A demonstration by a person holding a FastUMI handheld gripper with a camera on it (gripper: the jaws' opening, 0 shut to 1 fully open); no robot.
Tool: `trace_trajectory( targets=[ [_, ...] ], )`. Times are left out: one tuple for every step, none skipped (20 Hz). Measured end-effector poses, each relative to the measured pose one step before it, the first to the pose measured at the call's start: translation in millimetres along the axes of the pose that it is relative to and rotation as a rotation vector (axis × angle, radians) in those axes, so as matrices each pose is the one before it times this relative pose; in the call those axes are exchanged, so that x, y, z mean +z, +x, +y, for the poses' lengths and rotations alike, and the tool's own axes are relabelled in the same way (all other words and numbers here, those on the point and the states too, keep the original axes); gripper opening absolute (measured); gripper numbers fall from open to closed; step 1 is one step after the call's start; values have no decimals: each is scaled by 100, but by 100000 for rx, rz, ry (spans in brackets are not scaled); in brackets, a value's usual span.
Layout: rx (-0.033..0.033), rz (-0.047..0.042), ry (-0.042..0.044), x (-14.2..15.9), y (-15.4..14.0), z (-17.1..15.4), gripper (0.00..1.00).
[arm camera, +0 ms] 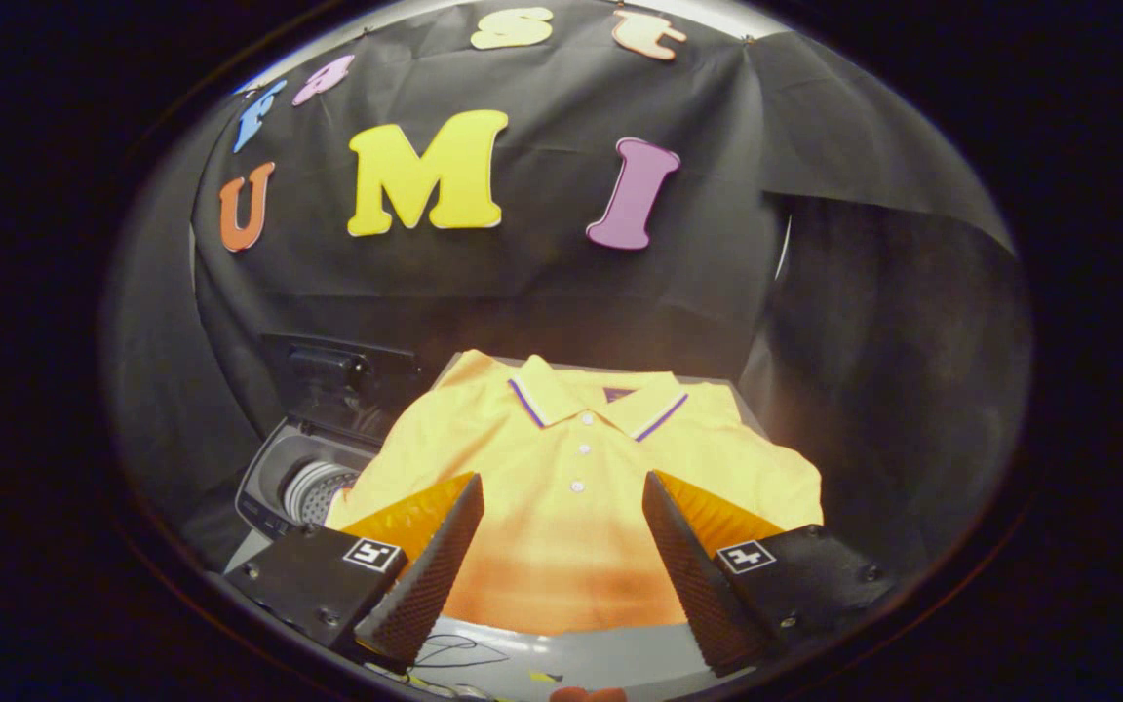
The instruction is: Put the clothes into the washing machine and then close the washing machine lid.
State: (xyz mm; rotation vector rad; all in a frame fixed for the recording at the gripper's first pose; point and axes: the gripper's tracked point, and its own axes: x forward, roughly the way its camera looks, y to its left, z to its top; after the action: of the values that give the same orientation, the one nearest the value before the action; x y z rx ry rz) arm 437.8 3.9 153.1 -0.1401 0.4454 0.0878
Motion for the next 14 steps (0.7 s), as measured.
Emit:
trace_trajectory(
  targets=[
    [201,2908,1051,184,895,77,100],
    [-237,2994,928,159,828,-76,100],
    [-392,2770,581,107,852,-201,100],
    [-773,2567,377,-38,754,-231,100],
    [-664,2703,492,-35,720,-229,100],
    [-850,2418,461,-314,668,-319,100],
    [-541,2656,409,-345,520,-324,100],
    [-342,2001,337,-345,668,-281,100],
    [-541,2423,275,-450,566,-279,100],
    [-40,2968,-53,-747,337,-157,100],
    [1469,-1053,2631,177,-88,85,100],
    [812,2707,2269,-405,189,150,100],
    [844,979,1936,194,-216,8,100],
    [679,3070,-1580,-317,183,-86,100]
  ],
)
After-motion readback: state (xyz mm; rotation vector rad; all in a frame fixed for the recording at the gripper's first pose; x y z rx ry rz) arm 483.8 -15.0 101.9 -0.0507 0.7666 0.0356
